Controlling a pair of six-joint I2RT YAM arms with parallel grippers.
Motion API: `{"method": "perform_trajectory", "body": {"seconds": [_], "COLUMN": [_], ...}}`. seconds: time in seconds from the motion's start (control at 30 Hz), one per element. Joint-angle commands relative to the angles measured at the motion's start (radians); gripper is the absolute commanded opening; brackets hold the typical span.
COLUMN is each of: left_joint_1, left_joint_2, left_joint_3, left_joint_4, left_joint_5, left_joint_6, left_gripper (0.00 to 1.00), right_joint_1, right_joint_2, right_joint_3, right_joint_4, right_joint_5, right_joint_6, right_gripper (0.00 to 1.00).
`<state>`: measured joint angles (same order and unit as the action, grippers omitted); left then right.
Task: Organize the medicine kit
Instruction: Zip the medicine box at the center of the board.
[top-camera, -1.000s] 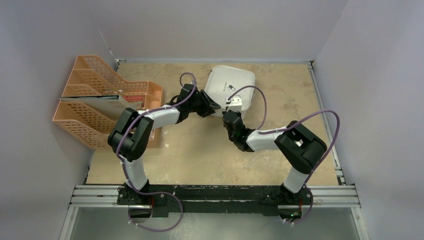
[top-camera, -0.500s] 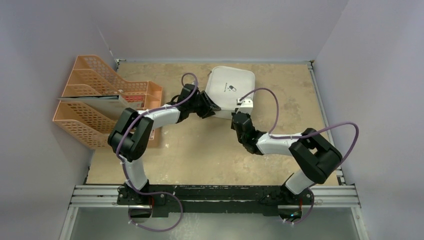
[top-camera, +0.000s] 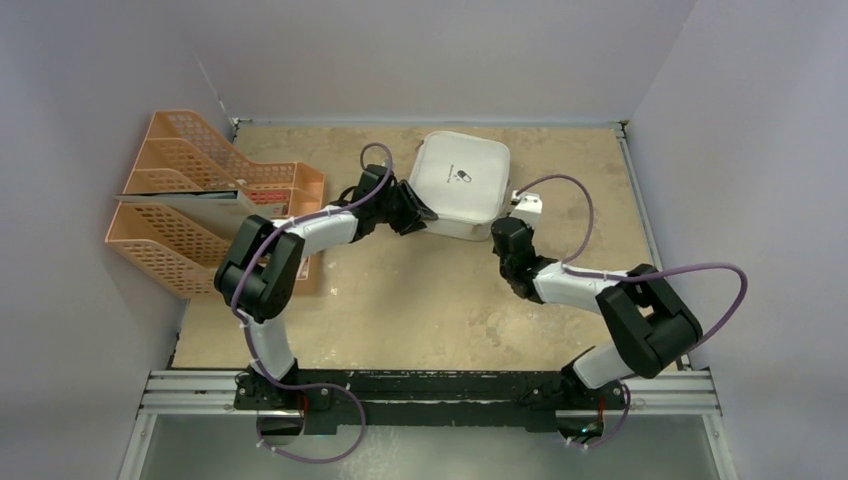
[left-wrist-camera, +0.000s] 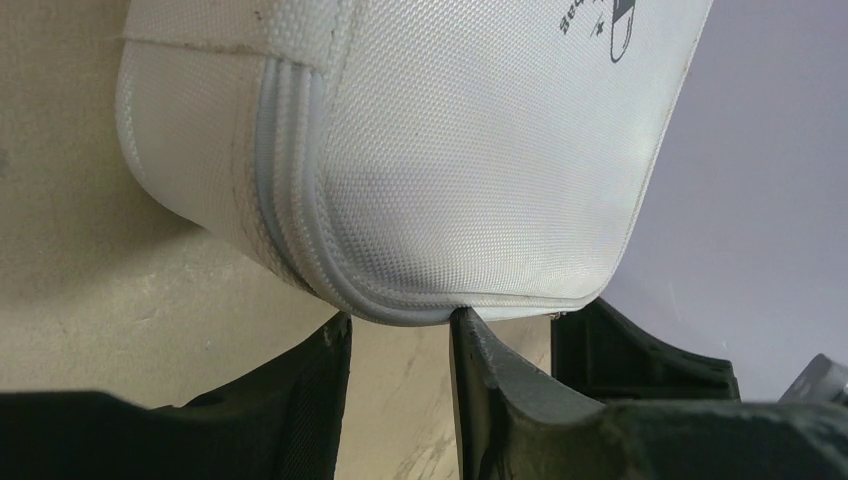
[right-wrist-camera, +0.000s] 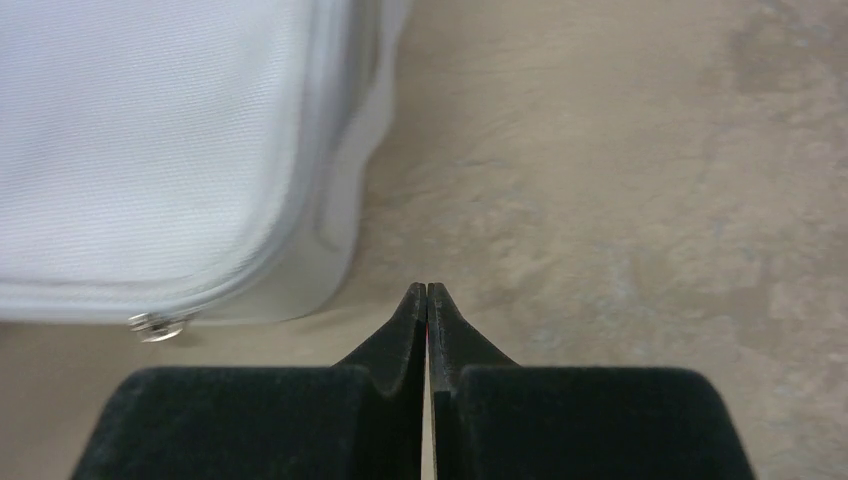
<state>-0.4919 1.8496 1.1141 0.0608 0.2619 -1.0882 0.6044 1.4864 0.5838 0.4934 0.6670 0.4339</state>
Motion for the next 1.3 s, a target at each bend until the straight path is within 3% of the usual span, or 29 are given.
{"method": "perform_trajectory", "body": {"seconds": [0.0, 0.2, 0.27, 0.37, 0.57, 0.77, 0.93, 1.1, 1.27], "left_joint_1": [0.036, 0.033, 0.033, 0.041, 0.042, 0.041, 0.044, 0.071, 0.156], "left_joint_2": [0.034, 0.006, -0.024, -0.086, -0.196, -0.202, -0.190, -0.159, -0.116], "left_joint_3": [0.002, 0.001, 0.012, 0.016, 0.027, 0.071, 0.171, 0.193, 0.179], "left_joint_4": [-0.163, -0.153, -0.177, -0.203, -0.171, -0.223, -0.369, -0.377, -0.297], "left_joint_5": [-0.104, -0.097, -0.098, -0.106, 0.060, 0.263, 0.279, 0.279, 0.382], "left_joint_6": [0.071, 0.099, 0.133, 0.202, 0.348, 0.479, 0.597, 0.608, 0.526], "left_gripper": [0.37, 0.37, 0.38, 0.41, 0.46, 0.50, 0.52, 0.52, 0.47], "right_joint_1": [-0.054, -0.057, -0.056, -0.057, -0.062, -0.140, -0.172, -0.208, -0.209], "right_joint_2": [0.000, 0.049, 0.012, -0.061, -0.146, -0.217, -0.140, -0.037, 0.073], "right_joint_3": [-0.004, -0.070, -0.051, 0.002, 0.072, 0.061, 0.099, 0.063, 0.046], "right_joint_4": [-0.056, 0.244, 0.228, 0.014, -0.262, -0.263, -0.207, 0.002, 0.220], "right_joint_5": [0.011, -0.224, -0.280, -0.378, -0.573, -0.825, -0.921, -0.997, -1.008], "right_joint_6": [0.018, -0.077, -0.101, -0.039, -0.051, -0.024, -0.018, 0.008, 0.061], "right_gripper": [0.00, 0.00, 0.00, 0.01, 0.28, 0.52, 0.65, 0.65, 0.65]}}
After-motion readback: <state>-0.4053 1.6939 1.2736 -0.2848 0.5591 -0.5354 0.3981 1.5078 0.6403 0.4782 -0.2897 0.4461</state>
